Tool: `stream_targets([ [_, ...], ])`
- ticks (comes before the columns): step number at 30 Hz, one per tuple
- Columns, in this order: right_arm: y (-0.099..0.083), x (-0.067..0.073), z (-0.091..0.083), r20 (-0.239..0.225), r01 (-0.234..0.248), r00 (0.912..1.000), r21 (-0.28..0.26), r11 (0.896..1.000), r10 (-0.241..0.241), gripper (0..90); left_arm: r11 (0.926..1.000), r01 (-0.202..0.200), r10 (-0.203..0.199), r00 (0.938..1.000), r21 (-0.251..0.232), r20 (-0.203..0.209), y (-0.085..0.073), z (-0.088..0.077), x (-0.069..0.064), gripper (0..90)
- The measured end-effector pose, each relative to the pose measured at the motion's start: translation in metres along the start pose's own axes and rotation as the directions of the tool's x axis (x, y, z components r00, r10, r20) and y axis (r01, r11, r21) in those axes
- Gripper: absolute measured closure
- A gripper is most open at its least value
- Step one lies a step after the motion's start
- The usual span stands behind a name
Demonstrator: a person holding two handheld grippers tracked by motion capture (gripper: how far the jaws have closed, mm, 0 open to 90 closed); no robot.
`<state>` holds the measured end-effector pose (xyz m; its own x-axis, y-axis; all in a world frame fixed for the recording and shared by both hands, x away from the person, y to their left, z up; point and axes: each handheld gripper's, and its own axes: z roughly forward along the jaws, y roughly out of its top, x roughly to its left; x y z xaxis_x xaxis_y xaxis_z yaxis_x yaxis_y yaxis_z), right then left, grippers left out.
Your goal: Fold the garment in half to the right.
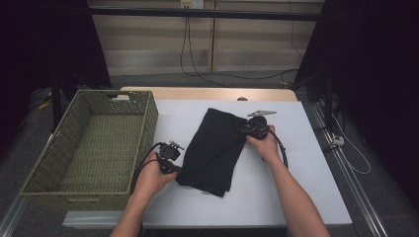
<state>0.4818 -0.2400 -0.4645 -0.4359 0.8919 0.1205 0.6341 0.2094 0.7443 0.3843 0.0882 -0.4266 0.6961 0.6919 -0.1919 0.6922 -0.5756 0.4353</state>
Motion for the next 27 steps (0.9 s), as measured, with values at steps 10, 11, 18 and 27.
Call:
stream_targets([
  [10,0.011,0.006,-0.010,0.079,0.090,0.9931,-0.046,0.995,-0.087,78.4,0.9996,-0.020,0.021,0.9994,0.019,-0.029,0.003,-0.003,-0.004,83.6],
  [11,0.014,0.007,-0.013,0.074,0.088,0.9937,-0.046,0.995,-0.084,78.5,0.9996,-0.025,0.026,0.9994,0.015,-0.023,0.004,-0.004,-0.004,83.6],
  [18,0.031,0.012,-0.024,0.087,0.113,0.9907,-0.093,0.989,-0.105,78.6,1.0000,-0.005,0.005,0.9999,-0.002,-0.009,0.007,-0.014,-0.010,83.8],
  [27,0.047,0.019,-0.035,0.091,0.134,0.9883,-0.133,0.982,-0.123,78.6,0.9997,-0.006,0.006,0.9998,0.022,-0.017,0.013,-0.033,-0.012,83.8],
])
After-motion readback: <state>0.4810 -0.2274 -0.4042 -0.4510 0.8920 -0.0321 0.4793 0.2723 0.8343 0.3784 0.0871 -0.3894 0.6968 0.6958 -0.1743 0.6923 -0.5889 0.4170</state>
